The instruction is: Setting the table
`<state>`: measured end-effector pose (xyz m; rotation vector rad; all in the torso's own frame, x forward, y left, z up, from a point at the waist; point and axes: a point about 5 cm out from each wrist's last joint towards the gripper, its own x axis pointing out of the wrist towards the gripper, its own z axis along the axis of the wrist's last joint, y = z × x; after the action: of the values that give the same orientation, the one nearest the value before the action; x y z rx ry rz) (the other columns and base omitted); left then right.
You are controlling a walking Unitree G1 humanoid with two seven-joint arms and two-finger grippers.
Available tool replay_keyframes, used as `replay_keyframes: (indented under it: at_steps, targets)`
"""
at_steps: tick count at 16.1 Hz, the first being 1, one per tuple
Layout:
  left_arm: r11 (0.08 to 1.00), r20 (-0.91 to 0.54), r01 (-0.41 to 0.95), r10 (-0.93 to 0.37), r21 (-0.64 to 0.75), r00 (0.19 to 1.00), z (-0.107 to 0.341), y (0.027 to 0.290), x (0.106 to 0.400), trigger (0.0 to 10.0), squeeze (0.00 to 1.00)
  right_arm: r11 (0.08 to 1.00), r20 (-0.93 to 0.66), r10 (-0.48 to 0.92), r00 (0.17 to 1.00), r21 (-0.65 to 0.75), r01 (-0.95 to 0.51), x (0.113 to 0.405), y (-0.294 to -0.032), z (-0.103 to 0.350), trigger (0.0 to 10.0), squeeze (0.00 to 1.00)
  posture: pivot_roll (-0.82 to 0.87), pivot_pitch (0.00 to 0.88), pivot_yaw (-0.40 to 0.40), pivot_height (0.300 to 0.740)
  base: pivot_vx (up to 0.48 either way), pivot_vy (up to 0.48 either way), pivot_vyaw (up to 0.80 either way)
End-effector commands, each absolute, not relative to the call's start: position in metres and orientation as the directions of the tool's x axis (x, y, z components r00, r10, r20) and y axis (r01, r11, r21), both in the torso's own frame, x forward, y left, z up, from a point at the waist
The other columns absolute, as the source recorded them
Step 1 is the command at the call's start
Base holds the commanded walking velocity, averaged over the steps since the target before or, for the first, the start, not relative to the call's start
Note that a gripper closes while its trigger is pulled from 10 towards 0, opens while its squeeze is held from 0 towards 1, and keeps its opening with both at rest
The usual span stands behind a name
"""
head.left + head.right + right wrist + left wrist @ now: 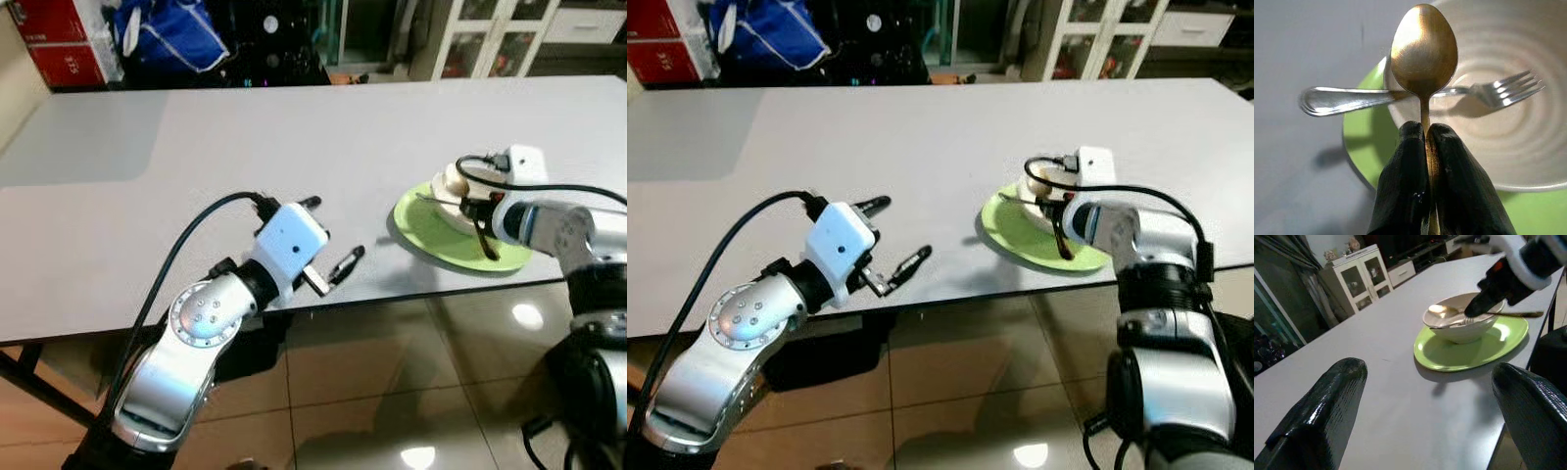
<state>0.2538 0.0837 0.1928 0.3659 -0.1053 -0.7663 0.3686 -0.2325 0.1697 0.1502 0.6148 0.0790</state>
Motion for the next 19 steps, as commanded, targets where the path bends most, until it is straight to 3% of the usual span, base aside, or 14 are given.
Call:
replay_keyframes:
  at_steps: [1, 12, 19]
  targets:
    - [0.642, -0.041, 0.677, -0.714, 0.361, 0.699, 0.196, 0.081, 0.249, 10.0, 0.0, 0.989, -0.568, 0.092, 0.818, 0.147, -0.009, 0.372, -0.236, 0.173, 10.0, 0.0, 0.01, 0.0, -0.041, 0.74, 0.0, 0.0, 0.0]
    - [0.624, -0.065, 0.698, -0.728, 0.351, 0.683, 0.198, 0.08, 0.245, 10.0, 0.0, 0.981, -0.605, -0.003, 0.797, 0.152, 0.119, 0.378, -0.259, 0.173, 10.0, 0.0, 0.01, 0.006, -0.036, 0.74, 0.0, 0.0, 0.0]
    - [0.612, -0.074, 0.711, -0.738, 0.346, 0.671, 0.198, 0.078, 0.244, 10.0, 0.0, 0.964, -0.55, -0.027, 0.835, 0.205, 0.167, 0.383, -0.263, 0.176, 10.0, 0.0, 0.01, 0.009, -0.037, 0.74, 0.0, 0.0, 0.0]
